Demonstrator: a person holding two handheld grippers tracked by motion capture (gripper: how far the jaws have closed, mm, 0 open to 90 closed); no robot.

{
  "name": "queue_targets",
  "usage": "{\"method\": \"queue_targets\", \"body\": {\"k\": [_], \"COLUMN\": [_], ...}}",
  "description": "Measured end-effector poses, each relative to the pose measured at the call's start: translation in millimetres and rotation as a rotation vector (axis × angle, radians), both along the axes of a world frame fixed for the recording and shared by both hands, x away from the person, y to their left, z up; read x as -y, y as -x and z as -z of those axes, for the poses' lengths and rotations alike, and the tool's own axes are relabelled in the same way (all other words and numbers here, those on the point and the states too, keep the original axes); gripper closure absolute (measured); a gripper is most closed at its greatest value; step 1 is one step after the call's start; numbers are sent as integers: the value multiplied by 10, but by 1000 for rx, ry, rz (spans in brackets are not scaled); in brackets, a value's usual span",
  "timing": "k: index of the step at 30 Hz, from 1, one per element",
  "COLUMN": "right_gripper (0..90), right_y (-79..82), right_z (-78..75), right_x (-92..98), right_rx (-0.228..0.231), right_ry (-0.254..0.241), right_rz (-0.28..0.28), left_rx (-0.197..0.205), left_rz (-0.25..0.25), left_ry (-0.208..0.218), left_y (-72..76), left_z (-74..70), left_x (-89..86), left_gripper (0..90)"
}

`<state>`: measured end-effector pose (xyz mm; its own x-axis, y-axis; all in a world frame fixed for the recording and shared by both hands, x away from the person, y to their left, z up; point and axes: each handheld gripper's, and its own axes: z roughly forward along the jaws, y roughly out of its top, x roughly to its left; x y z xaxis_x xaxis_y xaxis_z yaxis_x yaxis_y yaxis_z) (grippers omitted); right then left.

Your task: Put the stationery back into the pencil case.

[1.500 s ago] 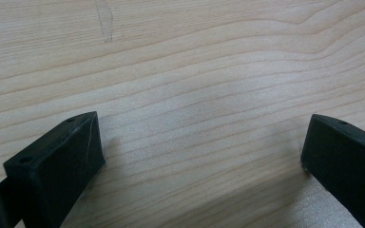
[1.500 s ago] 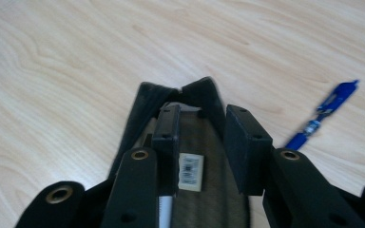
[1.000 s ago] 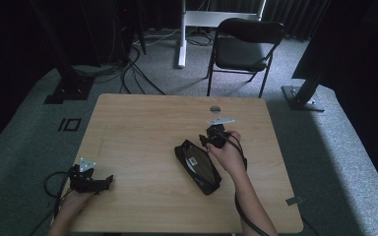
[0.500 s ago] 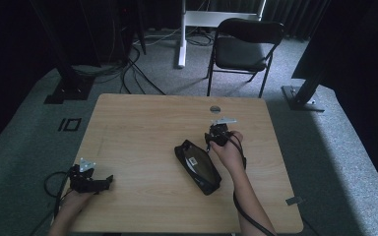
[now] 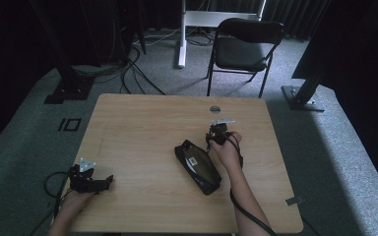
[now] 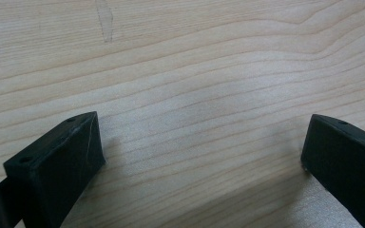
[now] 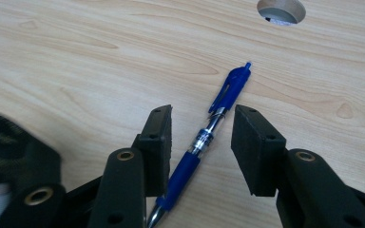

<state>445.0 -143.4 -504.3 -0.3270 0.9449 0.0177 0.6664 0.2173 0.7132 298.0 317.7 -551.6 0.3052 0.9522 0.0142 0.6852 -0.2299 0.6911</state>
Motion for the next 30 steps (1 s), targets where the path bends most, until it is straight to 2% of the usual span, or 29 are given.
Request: {"method": "queue_targets", "body": {"k": [10, 28, 30], "right_gripper": [589, 631, 636], "right_y": [-137, -189, -186], "right_z": [129, 300, 304], "right_x": [29, -11, -3], "right_rx": [-38, -93, -87], "right_ry": [-7, 14, 18], "right_rz": [54, 61, 66], "left_rx": [0, 0, 0], "left_rz": [0, 0, 0], "left_ry": [0, 0, 0], "left_y": [0, 0, 0], "left_z": [0, 0, 0], "left_x": [0, 0, 0], "left_gripper": [3, 3, 3]}}
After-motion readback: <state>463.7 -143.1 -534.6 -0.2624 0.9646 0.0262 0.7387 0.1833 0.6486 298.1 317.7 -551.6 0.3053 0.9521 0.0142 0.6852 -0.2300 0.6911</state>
